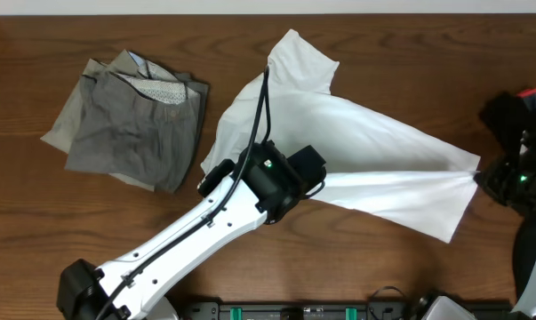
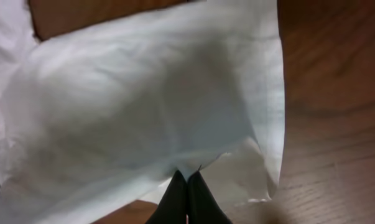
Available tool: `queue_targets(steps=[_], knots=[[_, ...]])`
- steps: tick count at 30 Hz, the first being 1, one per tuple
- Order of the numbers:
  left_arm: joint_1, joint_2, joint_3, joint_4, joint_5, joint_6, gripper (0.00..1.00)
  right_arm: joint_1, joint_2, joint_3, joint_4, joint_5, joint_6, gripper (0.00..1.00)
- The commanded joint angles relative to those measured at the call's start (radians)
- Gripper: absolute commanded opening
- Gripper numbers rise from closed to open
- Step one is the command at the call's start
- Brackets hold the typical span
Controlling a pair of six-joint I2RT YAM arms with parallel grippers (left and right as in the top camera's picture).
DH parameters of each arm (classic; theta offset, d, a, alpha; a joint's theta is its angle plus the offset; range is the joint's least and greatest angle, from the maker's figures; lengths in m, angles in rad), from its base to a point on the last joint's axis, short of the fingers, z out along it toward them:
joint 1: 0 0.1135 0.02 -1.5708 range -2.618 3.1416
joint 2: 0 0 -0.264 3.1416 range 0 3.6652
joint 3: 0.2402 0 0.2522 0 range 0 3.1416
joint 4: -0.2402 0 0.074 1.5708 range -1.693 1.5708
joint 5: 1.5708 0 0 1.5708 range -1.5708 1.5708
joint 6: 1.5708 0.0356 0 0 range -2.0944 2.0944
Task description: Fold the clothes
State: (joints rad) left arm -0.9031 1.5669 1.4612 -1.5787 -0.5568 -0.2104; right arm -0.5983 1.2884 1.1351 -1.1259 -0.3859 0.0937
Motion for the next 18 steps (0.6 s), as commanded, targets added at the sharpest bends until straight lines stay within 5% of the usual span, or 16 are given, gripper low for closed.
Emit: queue_targets(steps=[1, 11, 18], knots=[[0.006, -0.026, 0.019, 0.033, -0.068, -0.015, 0.06, -0.01, -0.005, 0.092, -0.009, -0.01, -0.013, 0.01], [0.006, -0.026, 0.046, 0.181, -0.108, 0.034, 0.06, -0.01, -0.008, 0.296, -0.011, -0.026, 0.003, 0.01], [0.006, -0.026, 0.221, 0.23, -0.047, 0.045, 0.06, -0.01, -0.008, 0.423, -0.019, -0.037, 0.009, 0.01]])
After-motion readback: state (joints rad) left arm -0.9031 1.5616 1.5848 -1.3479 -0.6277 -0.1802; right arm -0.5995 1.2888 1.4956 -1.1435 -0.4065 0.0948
